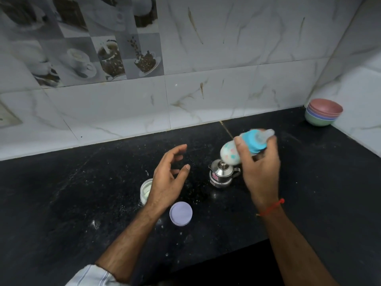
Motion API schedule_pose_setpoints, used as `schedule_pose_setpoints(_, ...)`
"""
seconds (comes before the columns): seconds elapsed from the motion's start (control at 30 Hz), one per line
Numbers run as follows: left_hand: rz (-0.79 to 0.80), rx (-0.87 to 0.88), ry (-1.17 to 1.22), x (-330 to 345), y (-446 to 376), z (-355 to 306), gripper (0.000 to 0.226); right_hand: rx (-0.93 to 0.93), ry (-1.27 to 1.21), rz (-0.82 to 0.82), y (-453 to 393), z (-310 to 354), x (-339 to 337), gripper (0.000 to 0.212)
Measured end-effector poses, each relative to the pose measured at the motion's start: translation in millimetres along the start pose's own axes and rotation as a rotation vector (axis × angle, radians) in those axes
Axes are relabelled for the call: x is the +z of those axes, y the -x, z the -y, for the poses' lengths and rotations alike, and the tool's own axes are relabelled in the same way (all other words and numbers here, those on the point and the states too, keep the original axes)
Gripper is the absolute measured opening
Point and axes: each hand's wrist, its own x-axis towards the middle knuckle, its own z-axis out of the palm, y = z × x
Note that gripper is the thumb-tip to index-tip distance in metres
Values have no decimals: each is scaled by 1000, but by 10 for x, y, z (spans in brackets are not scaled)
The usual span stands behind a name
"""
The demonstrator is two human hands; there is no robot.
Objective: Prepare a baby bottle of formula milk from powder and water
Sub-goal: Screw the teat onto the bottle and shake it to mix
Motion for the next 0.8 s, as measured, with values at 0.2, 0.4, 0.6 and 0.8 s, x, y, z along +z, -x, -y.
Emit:
schedule_pose_setpoints(0.2,11,7,2,24,4,-33,53,316,374,381,51,-365,29,38)
schedule_pose_setpoints(0.4,-6,-4,16,16,-5,-6,52,676,-182,313,-18,-127,-25,47)
schedule_pose_setpoints(0.6,-6,-14,52,38,5,-14,52,854,-394,410,-67,-106,-61,43)
schedule_pose_setpoints(0.8,-12,-11,59,38,-21,-24,52,714,-397,447,-88,40,-70,42)
